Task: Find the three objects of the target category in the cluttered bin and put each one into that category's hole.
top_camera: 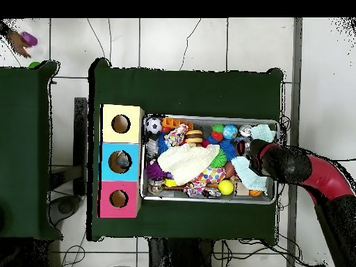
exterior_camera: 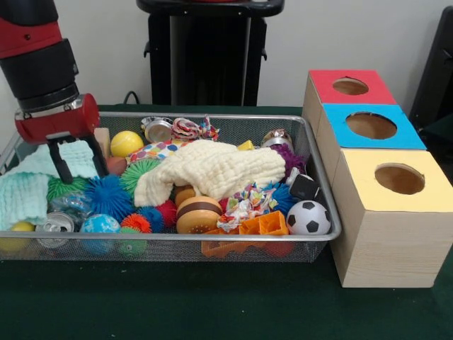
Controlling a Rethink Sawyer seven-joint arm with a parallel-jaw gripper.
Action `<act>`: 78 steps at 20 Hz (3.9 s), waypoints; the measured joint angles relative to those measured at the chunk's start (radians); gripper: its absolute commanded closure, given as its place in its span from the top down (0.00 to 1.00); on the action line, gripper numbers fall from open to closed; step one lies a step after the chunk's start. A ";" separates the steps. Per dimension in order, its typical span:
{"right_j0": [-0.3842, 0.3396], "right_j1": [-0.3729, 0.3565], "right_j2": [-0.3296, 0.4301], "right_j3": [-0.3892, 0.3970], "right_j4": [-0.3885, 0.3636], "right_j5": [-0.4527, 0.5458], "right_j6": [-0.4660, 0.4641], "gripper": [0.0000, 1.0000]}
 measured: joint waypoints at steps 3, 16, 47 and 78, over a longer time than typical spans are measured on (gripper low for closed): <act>0.000 0.017 0.000 -0.006 -0.002 -0.009 0.000 1.00; 0.000 0.065 0.000 -0.023 -0.008 -0.057 0.000 1.00; 0.017 0.118 0.004 -0.129 -0.019 -0.057 0.000 1.00; 0.138 0.084 -0.056 -0.204 -0.031 0.166 0.000 1.00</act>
